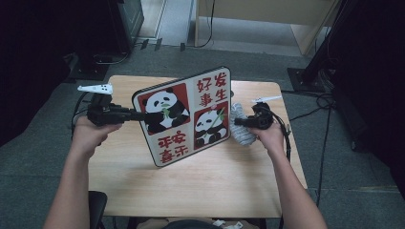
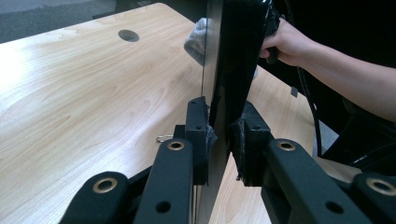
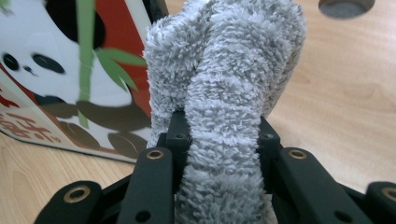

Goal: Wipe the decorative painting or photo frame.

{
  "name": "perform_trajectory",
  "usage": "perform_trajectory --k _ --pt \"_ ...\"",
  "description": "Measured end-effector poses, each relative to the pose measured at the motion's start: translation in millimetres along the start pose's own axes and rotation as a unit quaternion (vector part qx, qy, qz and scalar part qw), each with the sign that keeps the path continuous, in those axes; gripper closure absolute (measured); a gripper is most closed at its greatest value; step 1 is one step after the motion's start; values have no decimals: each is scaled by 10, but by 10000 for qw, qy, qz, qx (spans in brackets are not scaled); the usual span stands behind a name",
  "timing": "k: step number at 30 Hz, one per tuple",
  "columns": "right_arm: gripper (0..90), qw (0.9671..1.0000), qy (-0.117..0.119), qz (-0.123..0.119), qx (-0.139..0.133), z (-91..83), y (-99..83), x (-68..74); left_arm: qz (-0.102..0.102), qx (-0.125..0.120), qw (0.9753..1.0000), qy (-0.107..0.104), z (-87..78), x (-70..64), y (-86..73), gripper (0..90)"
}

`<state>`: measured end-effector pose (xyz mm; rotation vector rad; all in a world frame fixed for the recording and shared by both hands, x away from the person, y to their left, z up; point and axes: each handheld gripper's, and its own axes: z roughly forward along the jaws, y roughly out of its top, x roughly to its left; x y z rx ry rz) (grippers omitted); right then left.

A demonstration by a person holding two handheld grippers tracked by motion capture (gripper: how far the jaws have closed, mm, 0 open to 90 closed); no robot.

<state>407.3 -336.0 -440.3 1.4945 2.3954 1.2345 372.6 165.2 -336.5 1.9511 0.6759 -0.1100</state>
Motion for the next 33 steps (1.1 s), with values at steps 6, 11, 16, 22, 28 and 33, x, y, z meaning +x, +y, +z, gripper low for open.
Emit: perform_trajectory --k 6,11,16,22,28,33 --pt "687 9999 -57 16 97 60 -96 -20 7 9 10000 1 2 -2 -1 782" --pt "686 10000 -33 71 2 93 -174 -45 9 7 10000 4 7 -2 -2 782" --pt "686 9999 -47 99 12 122 -217 -63 36 29 10000 46 8 -13 2 784" --pt "684 9998 -85 80 173 159 -258 -124 133 31 9999 51 6 -37 2 786" --pt "684 9997 -201 117 13 58 -185 -169 121 48 9999 35 1 -31 5 785" --pt "684 9990 -406 111 -137 -43 -163 -244 109 43 9999 52 1 -42 4 785"
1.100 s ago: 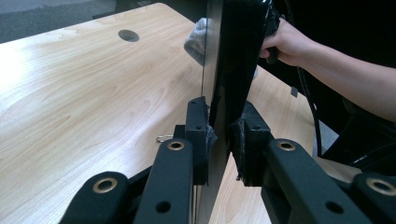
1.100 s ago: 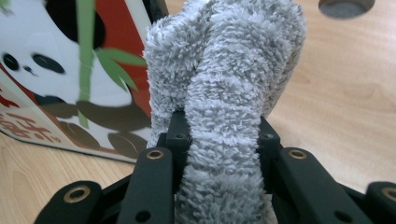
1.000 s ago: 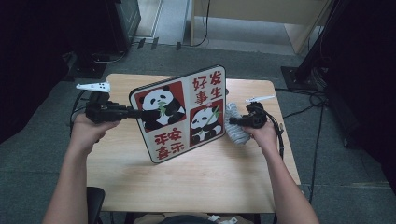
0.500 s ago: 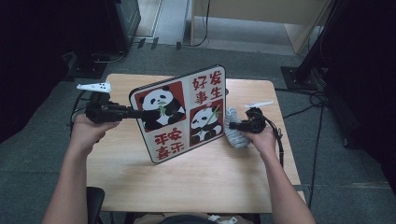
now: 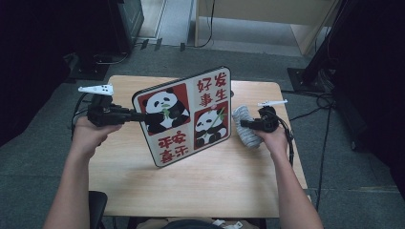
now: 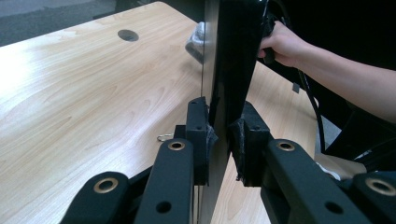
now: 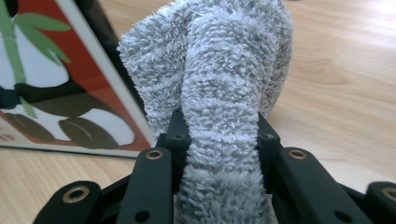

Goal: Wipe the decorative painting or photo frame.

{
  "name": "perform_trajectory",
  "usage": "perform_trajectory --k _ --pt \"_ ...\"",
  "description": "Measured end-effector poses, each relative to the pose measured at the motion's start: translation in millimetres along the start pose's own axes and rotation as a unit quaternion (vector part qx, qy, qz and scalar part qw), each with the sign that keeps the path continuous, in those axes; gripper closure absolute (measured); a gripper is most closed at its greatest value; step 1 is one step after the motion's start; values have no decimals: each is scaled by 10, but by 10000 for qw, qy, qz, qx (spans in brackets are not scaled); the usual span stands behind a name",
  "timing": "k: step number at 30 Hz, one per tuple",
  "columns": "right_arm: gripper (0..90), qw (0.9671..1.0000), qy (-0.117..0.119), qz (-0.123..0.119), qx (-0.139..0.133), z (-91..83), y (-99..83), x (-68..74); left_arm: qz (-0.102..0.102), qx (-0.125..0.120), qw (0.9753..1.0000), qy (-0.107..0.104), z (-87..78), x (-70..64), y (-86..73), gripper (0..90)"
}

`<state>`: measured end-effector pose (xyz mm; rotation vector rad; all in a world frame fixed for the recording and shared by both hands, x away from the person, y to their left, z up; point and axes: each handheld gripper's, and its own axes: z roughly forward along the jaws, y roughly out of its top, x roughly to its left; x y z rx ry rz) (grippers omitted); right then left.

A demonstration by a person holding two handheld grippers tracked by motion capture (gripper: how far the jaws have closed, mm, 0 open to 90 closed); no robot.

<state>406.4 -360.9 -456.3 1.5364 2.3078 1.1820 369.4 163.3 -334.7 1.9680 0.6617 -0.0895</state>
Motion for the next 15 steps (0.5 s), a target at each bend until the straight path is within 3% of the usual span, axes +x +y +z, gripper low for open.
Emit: perform_trajectory --k 8,15 --pt "682 9999 -95 45 -122 -62 38 -153 26 47 10000 43 -12 -15 -4 785" --pt "680 9991 -412 -2 -71 -20 50 -290 23 43 10000 44 -12 -11 -4 785"
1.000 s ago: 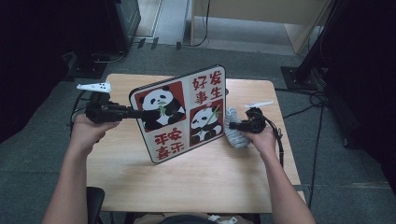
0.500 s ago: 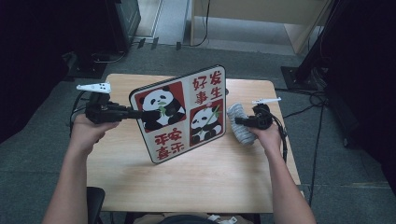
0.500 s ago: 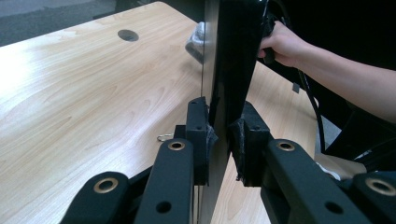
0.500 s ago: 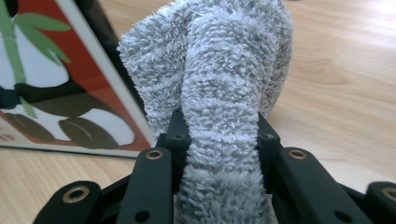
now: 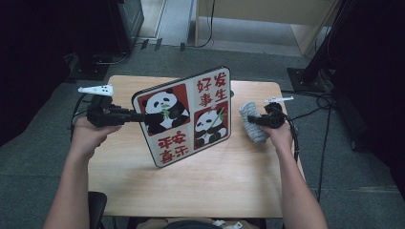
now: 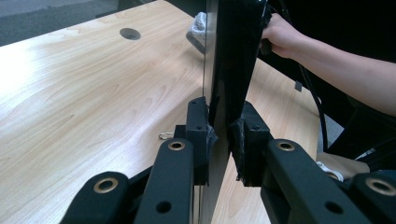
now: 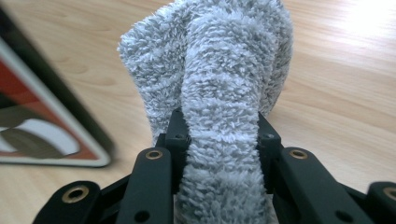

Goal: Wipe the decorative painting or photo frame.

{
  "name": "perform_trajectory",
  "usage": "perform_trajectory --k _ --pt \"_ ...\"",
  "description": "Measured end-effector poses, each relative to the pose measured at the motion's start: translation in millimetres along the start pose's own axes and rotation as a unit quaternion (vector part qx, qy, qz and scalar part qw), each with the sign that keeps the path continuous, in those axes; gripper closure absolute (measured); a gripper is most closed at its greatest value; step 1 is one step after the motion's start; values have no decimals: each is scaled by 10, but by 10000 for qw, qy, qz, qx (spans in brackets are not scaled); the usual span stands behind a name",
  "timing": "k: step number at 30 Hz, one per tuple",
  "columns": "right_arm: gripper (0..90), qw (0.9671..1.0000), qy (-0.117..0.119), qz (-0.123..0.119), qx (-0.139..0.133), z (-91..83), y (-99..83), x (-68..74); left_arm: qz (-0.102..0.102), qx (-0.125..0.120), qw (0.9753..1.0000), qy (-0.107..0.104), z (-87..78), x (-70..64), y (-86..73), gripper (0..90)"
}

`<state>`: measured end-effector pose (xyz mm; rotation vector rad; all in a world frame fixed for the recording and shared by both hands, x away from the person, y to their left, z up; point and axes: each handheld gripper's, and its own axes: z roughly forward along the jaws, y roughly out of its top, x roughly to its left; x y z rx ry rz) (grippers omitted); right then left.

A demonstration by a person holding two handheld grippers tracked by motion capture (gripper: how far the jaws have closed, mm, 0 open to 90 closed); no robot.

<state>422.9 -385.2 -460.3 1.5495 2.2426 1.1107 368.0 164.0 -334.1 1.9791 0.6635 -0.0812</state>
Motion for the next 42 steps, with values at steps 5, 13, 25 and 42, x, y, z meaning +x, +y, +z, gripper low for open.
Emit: perform_trajectory --k 5,13,25,42 --pt "677 9995 -217 248 20 43 -23 -175 -23 -42 10000 -30 4 9 -6 783" --pt "654 9980 -515 349 114 187 -109 -307 -29 -44 10000 1 3 3 -7 783" --pt "399 9976 -294 614 128 213 -110 -299 -118 -38 9999 54 0 9 -7 757" --pt "329 9984 -497 180 179 -29 -52 -68 -175 3 9998 110 9 34 -15 687"
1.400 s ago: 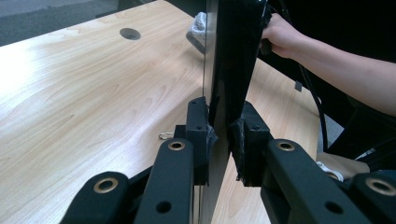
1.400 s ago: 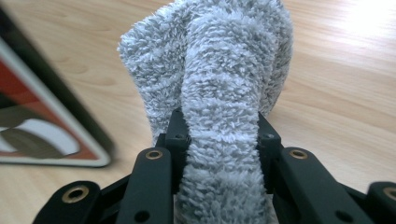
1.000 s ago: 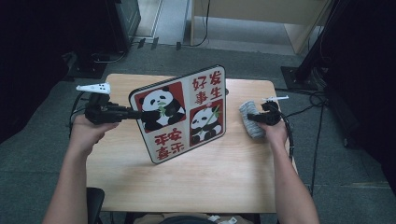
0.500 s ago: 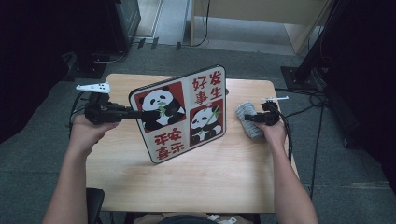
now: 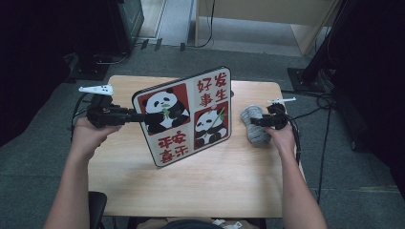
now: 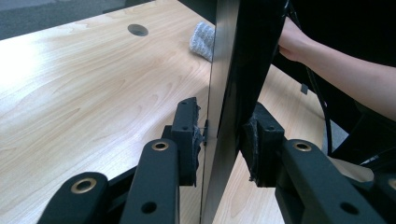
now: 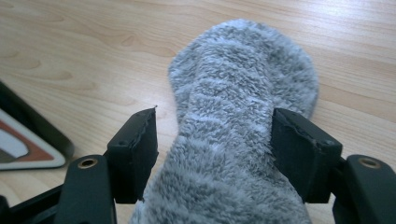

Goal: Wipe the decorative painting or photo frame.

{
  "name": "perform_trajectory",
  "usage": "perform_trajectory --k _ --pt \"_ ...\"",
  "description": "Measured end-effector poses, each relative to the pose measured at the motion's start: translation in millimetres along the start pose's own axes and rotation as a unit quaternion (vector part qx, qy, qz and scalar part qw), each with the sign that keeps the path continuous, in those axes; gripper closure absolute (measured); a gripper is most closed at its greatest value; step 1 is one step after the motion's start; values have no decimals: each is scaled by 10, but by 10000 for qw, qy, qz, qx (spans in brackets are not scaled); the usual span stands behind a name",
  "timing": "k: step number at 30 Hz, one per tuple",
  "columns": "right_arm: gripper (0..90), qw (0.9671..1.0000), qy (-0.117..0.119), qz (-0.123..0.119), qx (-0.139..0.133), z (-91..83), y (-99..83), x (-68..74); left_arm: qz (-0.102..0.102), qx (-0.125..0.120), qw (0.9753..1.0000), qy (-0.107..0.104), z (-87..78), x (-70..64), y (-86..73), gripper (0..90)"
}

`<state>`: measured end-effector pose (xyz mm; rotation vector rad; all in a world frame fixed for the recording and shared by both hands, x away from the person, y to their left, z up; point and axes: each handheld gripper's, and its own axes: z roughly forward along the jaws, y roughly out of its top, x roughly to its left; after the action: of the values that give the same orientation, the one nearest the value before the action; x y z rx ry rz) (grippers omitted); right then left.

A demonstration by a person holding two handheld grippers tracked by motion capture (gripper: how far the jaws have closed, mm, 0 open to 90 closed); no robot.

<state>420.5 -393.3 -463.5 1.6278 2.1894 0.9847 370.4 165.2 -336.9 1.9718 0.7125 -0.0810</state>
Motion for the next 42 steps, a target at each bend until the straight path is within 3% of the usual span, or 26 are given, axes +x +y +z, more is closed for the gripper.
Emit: perform_trajectory --k 3,14,17,33,42 --pt "330 9999 -27 -123 64 -43 -3 30 -26 -11 10000 -7 6 2 -4 683" --pt "331 9999 -29 -29 -146 -193 -22 -2 -20 54 10000 55 32 10 -13 676" --pt "332 9999 -19 -45 -155 -234 -20 30 3 178 9997 188 65 4 -16 671" --pt "334 9990 86 -330 -272 -341 -52 254 -160 4 9995 290 72 94 -81 671" --pt "337 9984 172 -450 -293 -405 -109 378 -211 109 9989 408 135 139 -118 666"
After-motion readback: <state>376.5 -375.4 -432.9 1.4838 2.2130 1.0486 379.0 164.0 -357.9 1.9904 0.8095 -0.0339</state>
